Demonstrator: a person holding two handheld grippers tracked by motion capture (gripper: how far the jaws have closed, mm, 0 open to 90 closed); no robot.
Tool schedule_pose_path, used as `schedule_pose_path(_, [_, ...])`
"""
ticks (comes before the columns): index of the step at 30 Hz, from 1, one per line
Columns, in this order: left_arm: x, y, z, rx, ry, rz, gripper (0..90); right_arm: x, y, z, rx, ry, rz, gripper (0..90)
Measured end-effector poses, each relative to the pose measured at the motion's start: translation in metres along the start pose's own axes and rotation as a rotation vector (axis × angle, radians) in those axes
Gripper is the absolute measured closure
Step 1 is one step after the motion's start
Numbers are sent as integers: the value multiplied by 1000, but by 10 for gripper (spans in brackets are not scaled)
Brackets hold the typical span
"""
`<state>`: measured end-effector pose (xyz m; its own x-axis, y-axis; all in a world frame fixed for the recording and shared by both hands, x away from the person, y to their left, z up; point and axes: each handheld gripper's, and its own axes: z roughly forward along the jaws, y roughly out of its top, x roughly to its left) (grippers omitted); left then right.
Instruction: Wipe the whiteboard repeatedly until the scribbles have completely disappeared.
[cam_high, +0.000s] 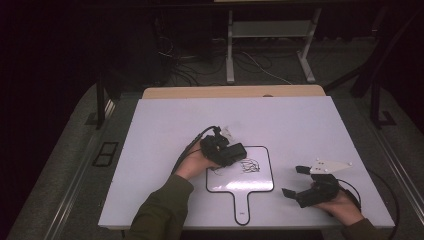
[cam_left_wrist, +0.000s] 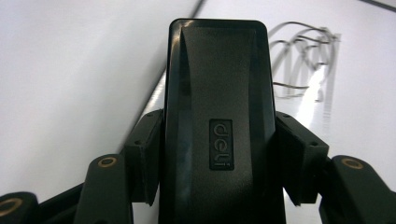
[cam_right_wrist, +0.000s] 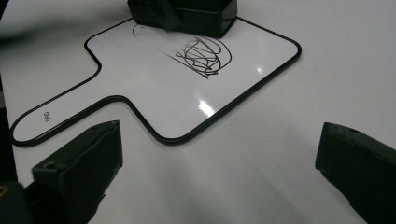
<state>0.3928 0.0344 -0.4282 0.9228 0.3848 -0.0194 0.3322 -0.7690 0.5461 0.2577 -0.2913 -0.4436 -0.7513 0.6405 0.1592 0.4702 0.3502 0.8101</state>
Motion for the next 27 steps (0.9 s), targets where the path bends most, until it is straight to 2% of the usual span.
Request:
schedule_pose_path(1, [0,-1,0,-10,1,-19,389,0,0,0,0,0,-1,0])
schedule_pose_path(3, [2,-2,0,-14,-4,-28,389,0,0,0,0,0,-1,0])
schedule_pose_path(9, [-10,-4,-3,9,-10,23,389,0,0,0,-2,0,-2,0])
schedule_pose_path(23, [-48,-18,-13,31,-51,77,389,0,0,-1,-5,0,-5,0])
schedule_pose_path(27, [-43,-20,-15,30,-45,70,389,0,0,0,-4,1,-3,0])
